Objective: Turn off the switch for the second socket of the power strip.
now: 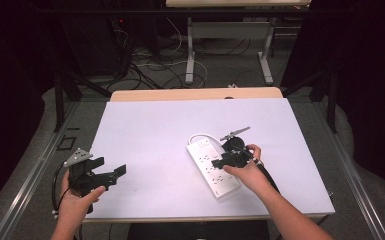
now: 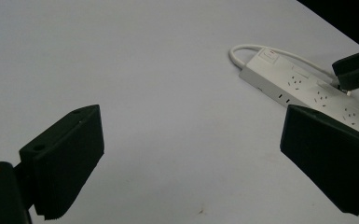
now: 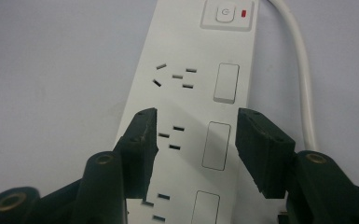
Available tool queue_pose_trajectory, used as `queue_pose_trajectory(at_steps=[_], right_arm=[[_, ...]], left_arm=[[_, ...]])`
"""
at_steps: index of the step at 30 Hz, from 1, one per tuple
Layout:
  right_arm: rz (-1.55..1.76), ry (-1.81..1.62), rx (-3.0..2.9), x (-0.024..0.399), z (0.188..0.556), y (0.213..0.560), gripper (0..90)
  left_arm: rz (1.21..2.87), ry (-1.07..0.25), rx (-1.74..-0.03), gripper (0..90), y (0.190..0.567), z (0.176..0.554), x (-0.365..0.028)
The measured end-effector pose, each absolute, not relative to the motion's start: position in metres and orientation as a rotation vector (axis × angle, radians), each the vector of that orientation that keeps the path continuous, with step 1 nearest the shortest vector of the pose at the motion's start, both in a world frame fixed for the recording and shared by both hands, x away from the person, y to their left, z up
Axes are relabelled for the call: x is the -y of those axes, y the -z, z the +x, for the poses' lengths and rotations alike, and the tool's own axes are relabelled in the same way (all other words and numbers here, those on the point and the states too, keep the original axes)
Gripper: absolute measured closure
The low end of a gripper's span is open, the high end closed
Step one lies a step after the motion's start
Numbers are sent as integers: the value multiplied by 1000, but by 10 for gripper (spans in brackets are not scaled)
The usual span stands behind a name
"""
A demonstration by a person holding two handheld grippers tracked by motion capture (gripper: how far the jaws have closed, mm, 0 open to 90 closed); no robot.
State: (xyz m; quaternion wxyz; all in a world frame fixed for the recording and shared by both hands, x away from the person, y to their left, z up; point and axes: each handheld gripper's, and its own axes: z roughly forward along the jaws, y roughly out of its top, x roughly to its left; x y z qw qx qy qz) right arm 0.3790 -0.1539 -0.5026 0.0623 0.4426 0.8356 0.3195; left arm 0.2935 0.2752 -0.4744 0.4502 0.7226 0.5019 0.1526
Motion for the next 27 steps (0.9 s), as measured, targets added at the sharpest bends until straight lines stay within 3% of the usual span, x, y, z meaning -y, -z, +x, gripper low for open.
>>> queue_pose_trajectory(at_steps=[9, 16, 27], right_arm=[[1329, -996, -2532, 154, 378, 498, 479], [1329, -1019, -2494, 156, 376, 490, 348], [1260, -1092, -2427, 159, 375, 476, 278]], left_arm=[[1788, -375, -1243, 62, 475, 294, -274], [1785, -376, -1242, 62, 475, 293, -275], [1783, -377, -1243, 62, 474, 293, -276]])
